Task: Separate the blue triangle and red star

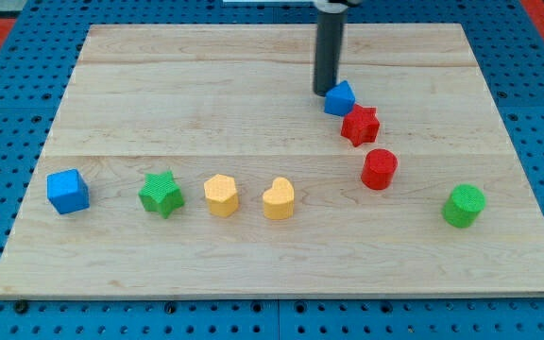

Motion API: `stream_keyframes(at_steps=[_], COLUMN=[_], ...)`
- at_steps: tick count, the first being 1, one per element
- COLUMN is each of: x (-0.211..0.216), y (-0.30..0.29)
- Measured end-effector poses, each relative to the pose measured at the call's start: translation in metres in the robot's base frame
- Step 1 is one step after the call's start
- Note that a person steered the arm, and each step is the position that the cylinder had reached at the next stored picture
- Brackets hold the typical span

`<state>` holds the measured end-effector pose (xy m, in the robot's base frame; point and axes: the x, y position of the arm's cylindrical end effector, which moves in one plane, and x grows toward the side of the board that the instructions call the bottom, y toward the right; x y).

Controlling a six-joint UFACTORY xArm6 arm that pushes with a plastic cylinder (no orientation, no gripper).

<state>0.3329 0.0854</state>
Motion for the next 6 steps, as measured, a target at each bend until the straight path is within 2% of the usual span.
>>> stream_keyframes(at_steps=[1,2,3,4,6], x=[0.000,0.022,0.048,0.048,0.048], y=[-0.012,-0.060,-0.018,0.031,0.044])
